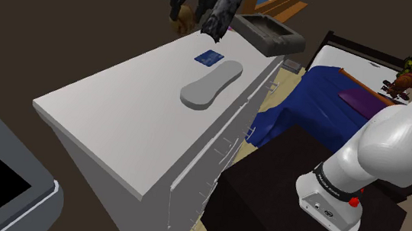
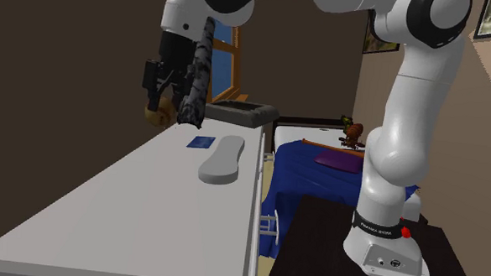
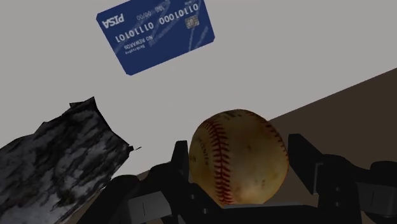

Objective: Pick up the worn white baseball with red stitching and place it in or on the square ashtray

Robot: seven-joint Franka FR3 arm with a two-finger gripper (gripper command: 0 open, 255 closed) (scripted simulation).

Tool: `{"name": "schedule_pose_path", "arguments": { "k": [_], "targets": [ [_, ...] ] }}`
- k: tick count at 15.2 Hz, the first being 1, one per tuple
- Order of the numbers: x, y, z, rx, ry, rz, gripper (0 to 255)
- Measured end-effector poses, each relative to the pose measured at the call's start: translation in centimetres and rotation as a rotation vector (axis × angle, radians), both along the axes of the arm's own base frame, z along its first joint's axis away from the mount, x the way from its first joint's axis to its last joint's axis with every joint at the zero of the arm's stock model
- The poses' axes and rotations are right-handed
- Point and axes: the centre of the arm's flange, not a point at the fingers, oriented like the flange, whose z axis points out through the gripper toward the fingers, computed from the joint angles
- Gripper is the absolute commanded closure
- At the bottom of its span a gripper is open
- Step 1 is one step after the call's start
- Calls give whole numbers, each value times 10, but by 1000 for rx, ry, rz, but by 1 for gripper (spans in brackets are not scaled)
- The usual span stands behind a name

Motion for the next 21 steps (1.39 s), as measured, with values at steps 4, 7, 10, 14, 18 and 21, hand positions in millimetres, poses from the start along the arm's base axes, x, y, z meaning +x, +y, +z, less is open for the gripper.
{"name": "schedule_pose_path", "arguments": {
  "k": [4,7,10,14,18,21],
  "targets": [
    [0,0,23,0,0,0,255],
    [0,0,39,0,0,0,255],
    [0,0,55,0,0,0,255],
    [1,-7,71,0,0,0,255],
    [-6,-53,77,-1,0,-1,255],
    [-11,-92,76,0,0,-2,255]
  ]
}}
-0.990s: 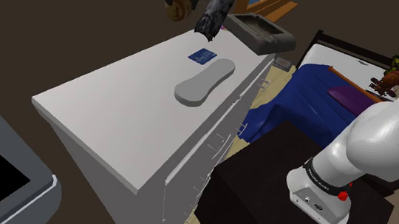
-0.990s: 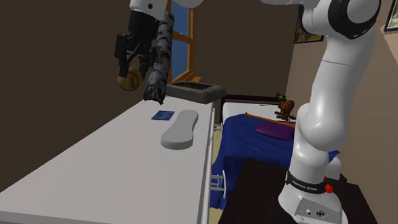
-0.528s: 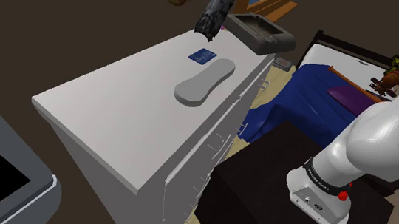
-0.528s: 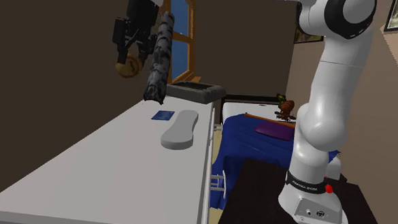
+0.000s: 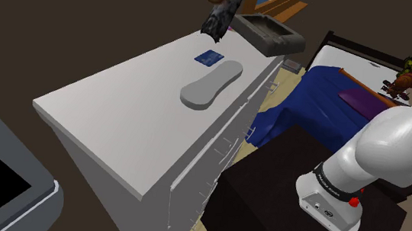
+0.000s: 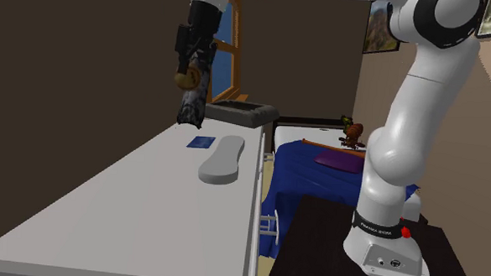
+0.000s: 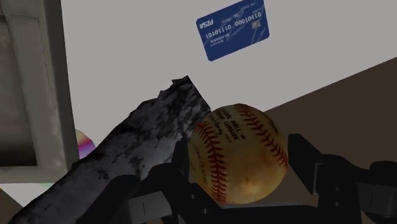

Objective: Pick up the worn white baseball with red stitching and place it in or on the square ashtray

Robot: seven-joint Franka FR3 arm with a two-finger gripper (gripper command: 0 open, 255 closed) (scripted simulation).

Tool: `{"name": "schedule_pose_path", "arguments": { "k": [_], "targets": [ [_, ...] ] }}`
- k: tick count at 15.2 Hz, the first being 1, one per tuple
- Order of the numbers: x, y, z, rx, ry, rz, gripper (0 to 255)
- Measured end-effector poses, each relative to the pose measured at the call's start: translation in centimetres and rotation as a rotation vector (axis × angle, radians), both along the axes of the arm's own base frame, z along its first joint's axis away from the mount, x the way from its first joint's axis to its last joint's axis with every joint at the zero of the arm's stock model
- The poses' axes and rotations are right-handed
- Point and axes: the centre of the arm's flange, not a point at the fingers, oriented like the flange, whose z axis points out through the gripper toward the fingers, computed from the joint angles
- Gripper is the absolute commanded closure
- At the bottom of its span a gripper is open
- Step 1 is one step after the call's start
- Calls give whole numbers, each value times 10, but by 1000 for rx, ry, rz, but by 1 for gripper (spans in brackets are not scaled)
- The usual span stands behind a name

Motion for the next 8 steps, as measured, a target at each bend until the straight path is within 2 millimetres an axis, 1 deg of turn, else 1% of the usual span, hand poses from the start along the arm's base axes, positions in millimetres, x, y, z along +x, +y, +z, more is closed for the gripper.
{"name": "schedule_pose_path", "arguments": {
  "k": [1,5,6,8],
  "targets": [
    [2,-13,0,0,0,0,255],
    [-6,-66,0,0,0,0,255],
    [-9,-79,3,0,0,1,255],
    [-9,-103,6,0,0,0,255]
  ]
}}
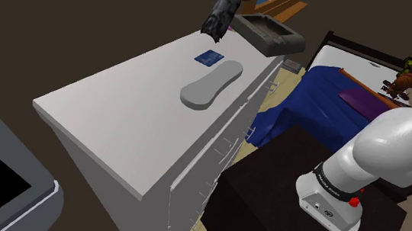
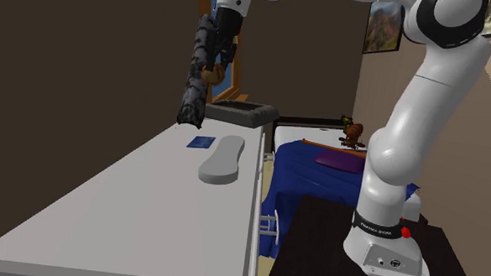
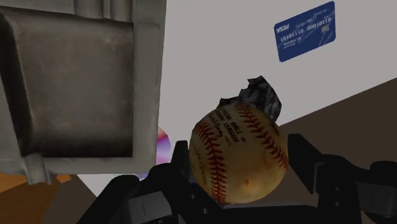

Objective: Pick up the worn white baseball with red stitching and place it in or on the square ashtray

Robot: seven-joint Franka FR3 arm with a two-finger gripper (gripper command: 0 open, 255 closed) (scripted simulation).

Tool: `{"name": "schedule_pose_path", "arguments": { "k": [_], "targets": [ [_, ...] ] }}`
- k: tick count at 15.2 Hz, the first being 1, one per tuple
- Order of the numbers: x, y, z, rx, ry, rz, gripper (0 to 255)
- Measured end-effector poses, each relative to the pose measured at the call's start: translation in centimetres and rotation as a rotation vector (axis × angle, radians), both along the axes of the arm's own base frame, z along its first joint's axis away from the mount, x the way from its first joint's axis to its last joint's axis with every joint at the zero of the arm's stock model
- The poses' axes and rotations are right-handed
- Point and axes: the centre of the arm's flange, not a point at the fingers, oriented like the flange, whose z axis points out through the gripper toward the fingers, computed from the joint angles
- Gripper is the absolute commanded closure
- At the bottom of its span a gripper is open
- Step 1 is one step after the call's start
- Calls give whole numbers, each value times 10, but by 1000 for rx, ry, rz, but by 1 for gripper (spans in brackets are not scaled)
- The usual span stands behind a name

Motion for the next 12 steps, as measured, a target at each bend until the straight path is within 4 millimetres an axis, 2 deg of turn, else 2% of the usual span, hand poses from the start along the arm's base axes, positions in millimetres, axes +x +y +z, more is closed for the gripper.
{"name": "schedule_pose_path", "arguments": {
  "k": [9,12],
  "targets": [
    [-11,-122,-4,0,0,0,255],
    [-15,-138,-8,0,0,1,255]
  ]
}}
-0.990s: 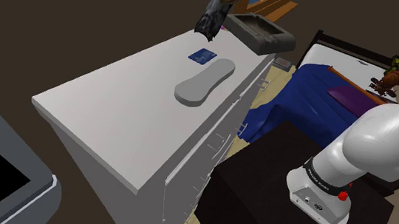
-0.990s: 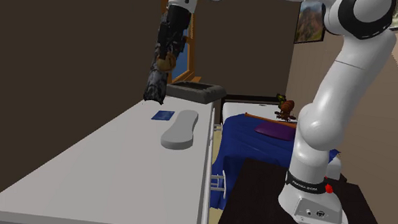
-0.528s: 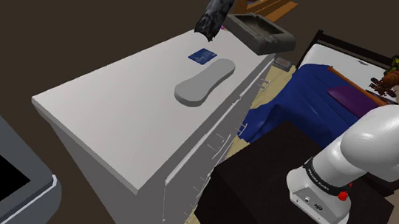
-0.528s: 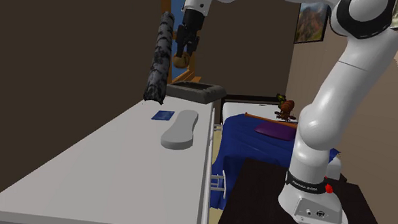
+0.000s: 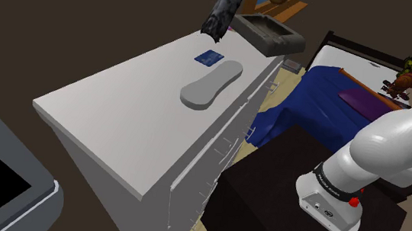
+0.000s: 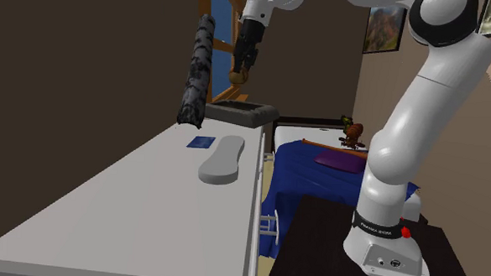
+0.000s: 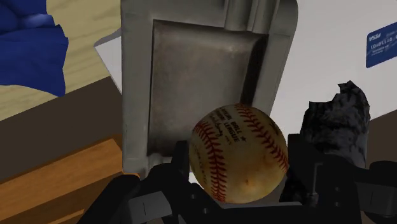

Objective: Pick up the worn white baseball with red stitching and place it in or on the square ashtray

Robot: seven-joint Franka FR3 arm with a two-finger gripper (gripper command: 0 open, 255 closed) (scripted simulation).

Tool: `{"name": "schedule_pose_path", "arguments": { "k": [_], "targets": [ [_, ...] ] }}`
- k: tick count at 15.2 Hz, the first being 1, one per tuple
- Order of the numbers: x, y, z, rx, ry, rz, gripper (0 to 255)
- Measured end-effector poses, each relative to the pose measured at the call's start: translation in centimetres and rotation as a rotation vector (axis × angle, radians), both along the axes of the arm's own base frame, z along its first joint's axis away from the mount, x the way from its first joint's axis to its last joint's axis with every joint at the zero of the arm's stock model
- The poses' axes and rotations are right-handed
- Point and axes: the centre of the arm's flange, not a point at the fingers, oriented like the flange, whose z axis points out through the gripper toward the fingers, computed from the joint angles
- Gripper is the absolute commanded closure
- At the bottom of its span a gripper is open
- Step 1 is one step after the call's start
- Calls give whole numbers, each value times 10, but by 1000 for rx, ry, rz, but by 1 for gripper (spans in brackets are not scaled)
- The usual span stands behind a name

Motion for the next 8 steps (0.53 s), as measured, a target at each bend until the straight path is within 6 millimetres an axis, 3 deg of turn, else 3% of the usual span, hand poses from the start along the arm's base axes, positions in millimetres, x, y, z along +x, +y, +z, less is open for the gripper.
{"name": "schedule_pose_path", "arguments": {
  "k": [8],
  "targets": [
    [-1,-2,-40,0,0,1,255]
  ]
}}
